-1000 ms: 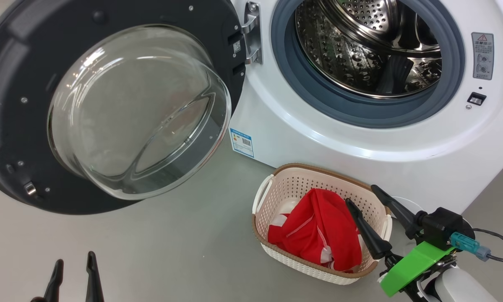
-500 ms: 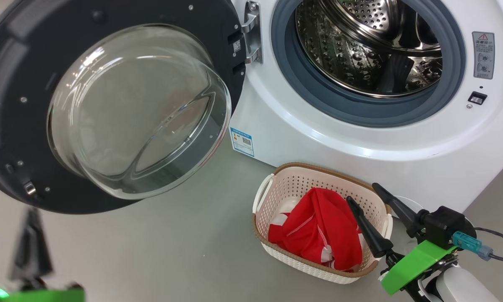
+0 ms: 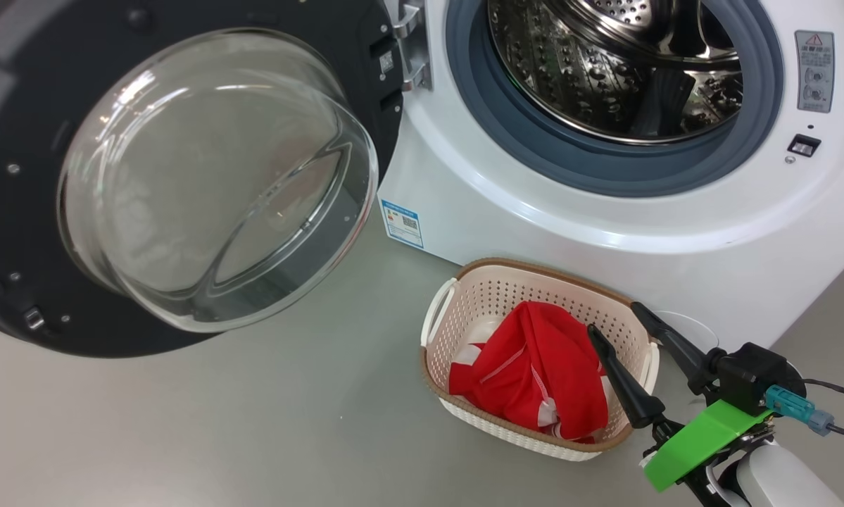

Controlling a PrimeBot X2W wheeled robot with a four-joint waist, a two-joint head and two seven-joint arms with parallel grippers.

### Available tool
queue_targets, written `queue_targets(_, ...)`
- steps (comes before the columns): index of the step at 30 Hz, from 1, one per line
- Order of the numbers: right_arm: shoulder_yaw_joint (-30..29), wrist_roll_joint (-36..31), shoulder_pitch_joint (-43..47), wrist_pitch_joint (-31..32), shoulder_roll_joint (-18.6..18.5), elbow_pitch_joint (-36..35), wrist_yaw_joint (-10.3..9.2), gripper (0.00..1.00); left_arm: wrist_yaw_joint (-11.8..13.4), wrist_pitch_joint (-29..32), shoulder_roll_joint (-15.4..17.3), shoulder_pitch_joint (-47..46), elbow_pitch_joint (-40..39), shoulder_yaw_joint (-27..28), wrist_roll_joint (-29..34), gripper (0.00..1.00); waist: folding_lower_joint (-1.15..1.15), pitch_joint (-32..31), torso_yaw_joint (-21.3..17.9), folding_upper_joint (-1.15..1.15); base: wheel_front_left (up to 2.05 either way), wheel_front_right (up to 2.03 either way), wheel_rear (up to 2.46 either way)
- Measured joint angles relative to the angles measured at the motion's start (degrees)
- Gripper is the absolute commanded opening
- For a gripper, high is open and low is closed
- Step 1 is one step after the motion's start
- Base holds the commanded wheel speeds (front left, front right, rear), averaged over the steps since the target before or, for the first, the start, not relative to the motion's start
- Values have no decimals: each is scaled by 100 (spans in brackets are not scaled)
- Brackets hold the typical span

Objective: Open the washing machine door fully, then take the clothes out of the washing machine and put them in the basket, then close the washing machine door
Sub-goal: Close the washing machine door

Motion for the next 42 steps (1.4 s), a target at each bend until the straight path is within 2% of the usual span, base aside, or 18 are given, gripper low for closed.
queue_targets(3, 22, 0, -2, 0, -24, 1, 0, 100, 0, 308, 423, -521, 768, -27, -595, 0, 0, 58, -41, 0, 0, 0, 0)
queue_targets(4, 22, 0, -2, 0, -24, 1, 0, 100, 0, 308, 423, -521, 768, -27, -595, 0, 0, 58, -41, 0, 0, 0, 0)
queue_targets(6, 35, -1, -4, 0, -44, 2, 0, 100, 0, 524, 638, -833, 1287, -31, -1020, 0, 0, 106, -64, 0, 0, 0, 0)
queue_targets(11, 82, -9, -41, 0, -109, 12, 0, 100, -1, 1407, 1060, -1635, 2570, -123, -1936, 0, 0, 226, -107, 0, 0, 0, 0)
queue_targets(14, 112, -9, -146, 0, -158, 21, 0, 100, -1, 2033, 1194, -2019, 3256, -146, -2340, 0, 0, 299, -132, 0, 0, 0, 0)
queue_targets(21, 220, -9, -273, 0, -241, 29, 0, 100, -1, 3461, 1469, -2591, 4363, -420, -2620, 0, 0, 468, -208, 0, 0, 0, 0)
queue_targets(31, 293, -10, -489, 0, -359, 31, 0, 100, 0, 4548, 1475, -2957, 4931, -603, -2773, 0, 0, 709, -302, 0, 0, 0, 0)
queue_targets(42, 319, -51, -500, 0, -390, 49, 0, 100, -1, 5547, 1428, -2952, 4909, -604, -3133, 0, 0, 805, -291, 0, 0, 0, 0)
